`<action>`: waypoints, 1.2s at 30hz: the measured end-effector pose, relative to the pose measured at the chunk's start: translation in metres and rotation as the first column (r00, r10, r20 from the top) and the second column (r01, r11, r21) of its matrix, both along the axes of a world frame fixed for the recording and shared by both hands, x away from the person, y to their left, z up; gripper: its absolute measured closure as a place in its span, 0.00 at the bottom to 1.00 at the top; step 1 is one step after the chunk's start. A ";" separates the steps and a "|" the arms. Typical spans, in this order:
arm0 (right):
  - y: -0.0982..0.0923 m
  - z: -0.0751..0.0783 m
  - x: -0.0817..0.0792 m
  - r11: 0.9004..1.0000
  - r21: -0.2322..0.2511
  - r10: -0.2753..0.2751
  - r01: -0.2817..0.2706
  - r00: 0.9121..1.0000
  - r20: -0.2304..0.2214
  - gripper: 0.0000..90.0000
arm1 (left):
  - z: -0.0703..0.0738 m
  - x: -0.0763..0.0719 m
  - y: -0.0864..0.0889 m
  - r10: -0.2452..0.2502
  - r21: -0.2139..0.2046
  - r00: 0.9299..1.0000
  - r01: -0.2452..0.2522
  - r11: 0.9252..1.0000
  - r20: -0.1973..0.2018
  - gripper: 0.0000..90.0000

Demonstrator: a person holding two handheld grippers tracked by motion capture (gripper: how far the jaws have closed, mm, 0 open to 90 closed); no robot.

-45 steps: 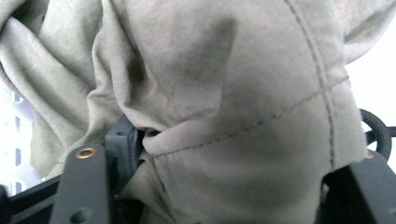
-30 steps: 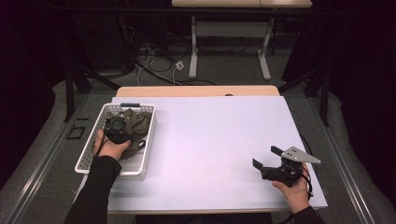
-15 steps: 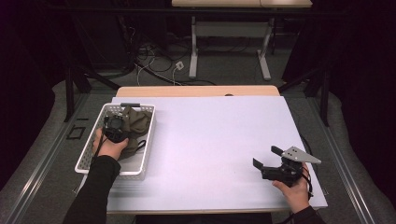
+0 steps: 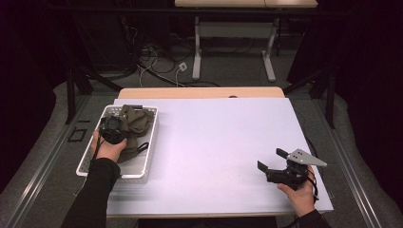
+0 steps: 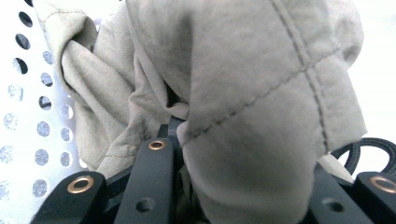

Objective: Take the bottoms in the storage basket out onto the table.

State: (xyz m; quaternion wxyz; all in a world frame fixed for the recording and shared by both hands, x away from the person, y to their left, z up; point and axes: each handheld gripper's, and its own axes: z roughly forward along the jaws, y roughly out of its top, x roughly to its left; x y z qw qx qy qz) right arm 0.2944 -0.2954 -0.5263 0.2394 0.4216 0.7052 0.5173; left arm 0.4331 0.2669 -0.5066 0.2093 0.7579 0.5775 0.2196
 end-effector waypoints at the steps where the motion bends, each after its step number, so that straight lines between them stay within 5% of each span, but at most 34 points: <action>1: 0.000 0.000 0.000 1.000 0.001 0.000 0.000 1.000 -0.001 0.08 | 0.001 0.000 0.001 0.001 -0.002 1.000 -0.001 1.000 0.003 0.79; 36: 0.000 0.000 -0.001 1.000 0.002 0.000 0.000 1.000 0.000 0.08 | 0.029 -0.017 0.016 0.046 -0.109 0.992 -0.033 0.993 0.118 0.79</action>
